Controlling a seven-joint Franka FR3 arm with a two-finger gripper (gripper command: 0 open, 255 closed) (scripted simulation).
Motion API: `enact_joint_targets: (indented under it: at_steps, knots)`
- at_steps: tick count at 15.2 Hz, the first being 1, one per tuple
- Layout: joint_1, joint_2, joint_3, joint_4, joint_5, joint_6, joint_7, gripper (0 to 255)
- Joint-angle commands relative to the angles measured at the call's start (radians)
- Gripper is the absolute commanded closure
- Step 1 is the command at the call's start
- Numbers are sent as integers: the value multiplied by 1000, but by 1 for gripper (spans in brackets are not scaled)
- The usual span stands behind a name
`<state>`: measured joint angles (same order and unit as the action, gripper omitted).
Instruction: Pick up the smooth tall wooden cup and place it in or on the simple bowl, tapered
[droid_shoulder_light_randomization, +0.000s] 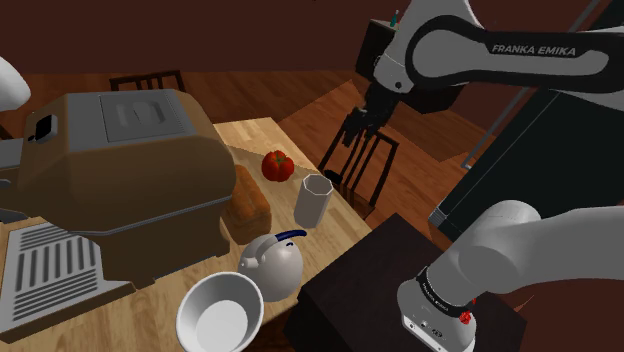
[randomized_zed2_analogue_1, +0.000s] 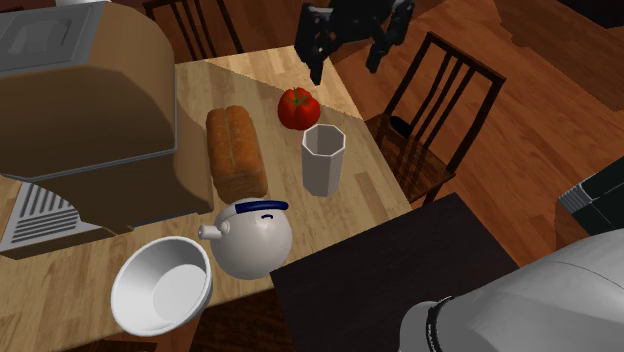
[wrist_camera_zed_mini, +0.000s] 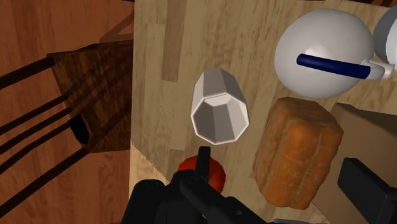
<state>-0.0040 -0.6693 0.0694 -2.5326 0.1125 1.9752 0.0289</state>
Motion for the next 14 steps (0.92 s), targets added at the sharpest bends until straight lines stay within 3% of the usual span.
enact_joint_targets:
  at_steps: [1,9,14]
  knots:
    - [4,53,23,-20,4,73,20,0]
    - [-5,305,89,-75,-16,362,81,0]
    - [-23,503,126,-60,-70,532,146,0]
